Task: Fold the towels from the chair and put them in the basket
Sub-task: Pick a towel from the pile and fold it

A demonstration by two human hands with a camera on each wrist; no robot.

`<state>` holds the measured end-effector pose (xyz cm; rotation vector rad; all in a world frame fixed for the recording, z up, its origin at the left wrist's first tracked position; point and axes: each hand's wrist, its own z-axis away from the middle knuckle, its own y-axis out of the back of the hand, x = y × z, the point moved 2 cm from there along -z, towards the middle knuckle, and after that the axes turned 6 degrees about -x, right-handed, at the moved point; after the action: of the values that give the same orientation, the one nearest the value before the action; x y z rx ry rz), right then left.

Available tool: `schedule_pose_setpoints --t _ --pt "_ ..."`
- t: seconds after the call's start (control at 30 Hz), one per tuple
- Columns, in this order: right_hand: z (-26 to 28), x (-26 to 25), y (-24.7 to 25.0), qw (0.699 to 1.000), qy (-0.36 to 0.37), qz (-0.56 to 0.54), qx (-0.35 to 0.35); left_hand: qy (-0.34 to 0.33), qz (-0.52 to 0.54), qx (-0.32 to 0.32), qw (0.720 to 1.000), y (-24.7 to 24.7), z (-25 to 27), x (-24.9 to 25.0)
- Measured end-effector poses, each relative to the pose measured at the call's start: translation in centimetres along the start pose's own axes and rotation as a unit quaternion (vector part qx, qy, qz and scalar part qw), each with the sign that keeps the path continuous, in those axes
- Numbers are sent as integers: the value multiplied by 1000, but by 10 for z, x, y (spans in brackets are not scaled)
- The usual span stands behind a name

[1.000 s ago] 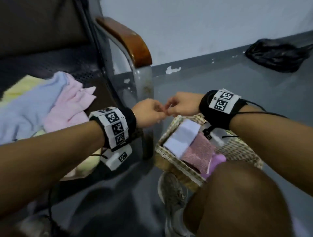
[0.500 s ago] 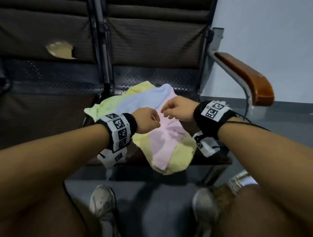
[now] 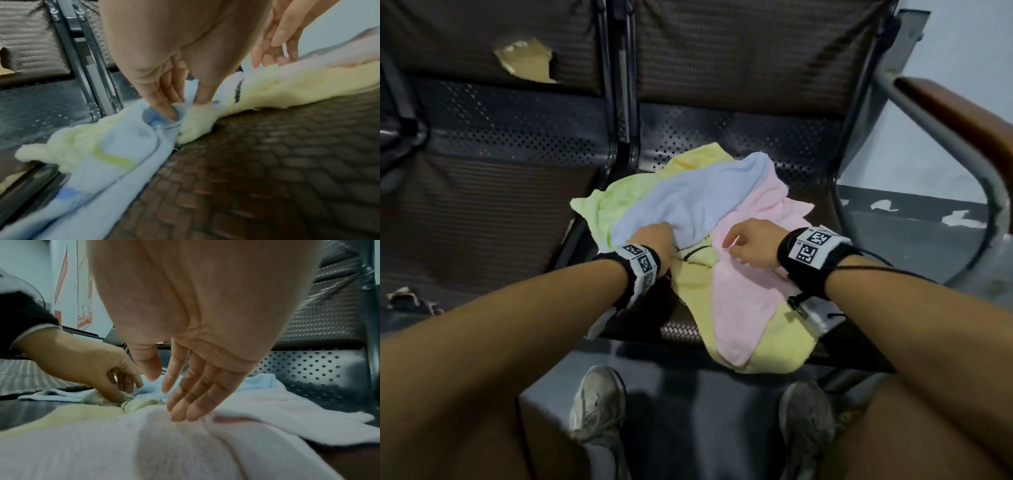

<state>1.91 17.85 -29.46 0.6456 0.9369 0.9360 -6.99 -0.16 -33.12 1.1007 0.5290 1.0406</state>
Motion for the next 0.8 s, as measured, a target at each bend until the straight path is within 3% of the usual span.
schedule_pose_setpoints --t 0.07,0.23,0.37,0.43,0.5,0.6,0.67,0.8 --pt "-9 -5 1 1000 15 -2 0 12 -8 11 1000 7 -6 -7" --pt "-20 -17 8 999 44 4 23 6 166 47 985 15 -6 -20" --pt "-23 -22 8 998 35 -10 48 -1 232 69 970 27 8 -17" --pt "-24 -23 4 998 35 -8 55 -26 331 37 942 35 17 -11" --pt "-20 -29 1 997 45 -10 56 -77 451 -15 889 46 33 3" --pt "-12 -37 2 992 82 -5 95 -156 513 -19 844 66 55 22" --pt "-6 -37 13 984 75 -13 163 -183 498 -1 847 79 66 29" --pt "15 -36 36 947 101 -175 251 -174 343 89 919 93 76 23"
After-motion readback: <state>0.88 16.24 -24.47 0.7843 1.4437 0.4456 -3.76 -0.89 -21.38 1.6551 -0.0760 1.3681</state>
